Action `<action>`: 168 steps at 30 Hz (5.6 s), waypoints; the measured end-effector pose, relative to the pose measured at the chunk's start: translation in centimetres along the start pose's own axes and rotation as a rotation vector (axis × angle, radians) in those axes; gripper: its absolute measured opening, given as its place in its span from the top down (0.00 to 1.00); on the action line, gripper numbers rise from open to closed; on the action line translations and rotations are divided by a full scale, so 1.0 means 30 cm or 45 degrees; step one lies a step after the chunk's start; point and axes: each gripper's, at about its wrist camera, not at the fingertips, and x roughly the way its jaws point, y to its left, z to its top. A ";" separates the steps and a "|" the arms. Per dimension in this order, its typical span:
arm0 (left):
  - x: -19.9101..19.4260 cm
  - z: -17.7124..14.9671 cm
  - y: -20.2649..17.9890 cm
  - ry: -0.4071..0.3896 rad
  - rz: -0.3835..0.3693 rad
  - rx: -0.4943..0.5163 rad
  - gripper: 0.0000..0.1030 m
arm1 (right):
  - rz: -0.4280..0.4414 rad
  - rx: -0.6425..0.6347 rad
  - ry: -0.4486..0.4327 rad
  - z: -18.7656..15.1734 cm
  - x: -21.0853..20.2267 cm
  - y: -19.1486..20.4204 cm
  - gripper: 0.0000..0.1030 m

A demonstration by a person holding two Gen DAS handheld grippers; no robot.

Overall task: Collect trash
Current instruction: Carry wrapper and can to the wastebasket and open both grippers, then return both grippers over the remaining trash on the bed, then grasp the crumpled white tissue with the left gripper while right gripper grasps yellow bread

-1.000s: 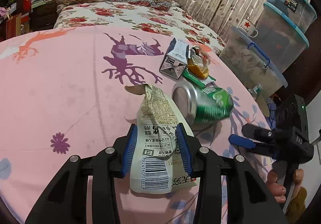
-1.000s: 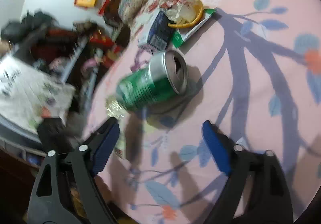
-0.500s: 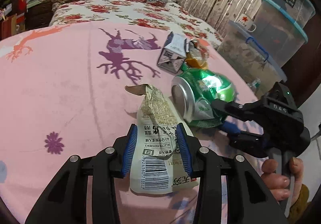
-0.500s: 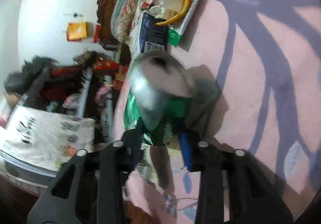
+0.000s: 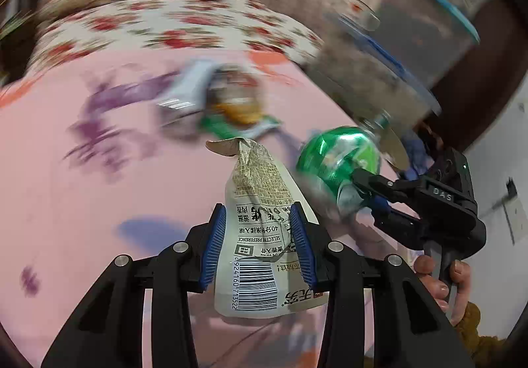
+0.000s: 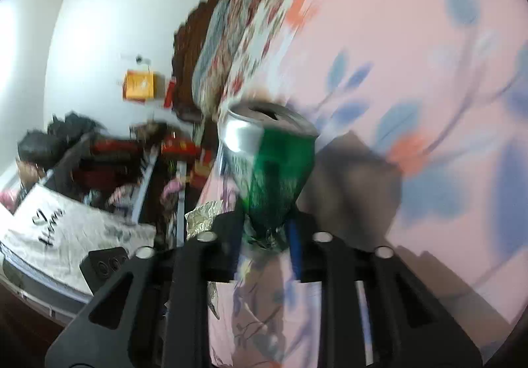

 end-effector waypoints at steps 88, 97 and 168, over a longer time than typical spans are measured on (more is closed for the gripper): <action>-0.203 -0.150 -0.099 -0.303 0.209 0.196 0.33 | -0.663 -0.366 -0.514 -0.304 -0.309 0.254 0.13; -0.146 -0.133 0.005 -0.296 0.271 0.121 0.22 | -0.708 -0.302 -0.489 -0.265 -0.245 0.216 0.06; 0.079 -0.032 0.173 -0.052 0.078 -0.126 0.61 | -0.342 -0.619 0.196 0.173 0.451 0.240 0.90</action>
